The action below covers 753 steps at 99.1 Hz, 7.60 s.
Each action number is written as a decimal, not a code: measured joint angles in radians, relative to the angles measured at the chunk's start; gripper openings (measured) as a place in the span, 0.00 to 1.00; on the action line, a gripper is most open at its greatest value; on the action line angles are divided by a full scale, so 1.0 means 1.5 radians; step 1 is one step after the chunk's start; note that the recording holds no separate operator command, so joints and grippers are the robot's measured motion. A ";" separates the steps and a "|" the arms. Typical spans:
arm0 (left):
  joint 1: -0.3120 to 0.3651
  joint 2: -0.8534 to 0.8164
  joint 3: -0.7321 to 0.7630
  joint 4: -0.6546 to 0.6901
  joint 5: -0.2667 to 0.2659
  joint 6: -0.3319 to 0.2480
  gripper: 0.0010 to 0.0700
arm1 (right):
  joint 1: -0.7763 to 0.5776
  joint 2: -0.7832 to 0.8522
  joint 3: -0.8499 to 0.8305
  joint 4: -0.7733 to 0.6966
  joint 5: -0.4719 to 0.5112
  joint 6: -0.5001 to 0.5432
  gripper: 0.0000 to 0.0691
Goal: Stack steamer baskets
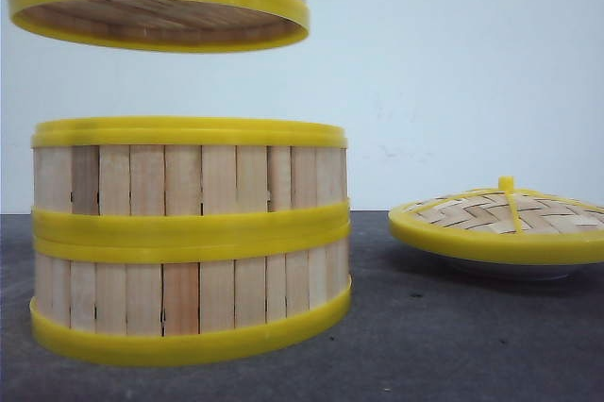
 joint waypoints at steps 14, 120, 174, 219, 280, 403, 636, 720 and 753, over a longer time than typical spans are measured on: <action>-0.027 -0.002 -0.035 0.007 -0.013 0.001 0.02 | 0.000 0.000 0.000 0.011 0.000 0.000 0.99; -0.073 -0.042 -0.253 0.196 -0.044 -0.023 0.02 | 0.000 0.000 0.000 0.020 0.000 0.000 0.99; -0.075 -0.042 -0.262 0.213 -0.060 -0.029 0.10 | 0.000 0.000 0.000 0.020 0.000 0.000 0.99; -0.074 -0.073 -0.262 0.229 -0.060 -0.043 0.39 | -0.011 0.029 0.000 0.057 -0.035 -0.001 0.99; 0.025 -0.306 -0.248 0.162 -0.200 -0.048 0.39 | -0.122 0.350 0.000 0.302 -0.154 -0.066 0.99; 0.113 -0.286 -0.248 0.129 -0.200 -0.050 0.39 | -0.122 0.517 -0.001 0.436 -0.165 -0.089 0.34; 0.113 -0.286 -0.248 0.134 -0.200 -0.050 0.39 | 0.252 0.674 0.575 0.044 -0.288 -0.188 0.10; 0.113 -0.285 -0.248 0.135 -0.200 -0.050 0.39 | 0.263 0.693 0.579 0.033 -0.267 -0.195 0.22; 0.113 -0.285 -0.248 0.135 -0.200 -0.050 0.39 | 0.267 0.693 0.579 0.030 -0.273 -0.194 0.48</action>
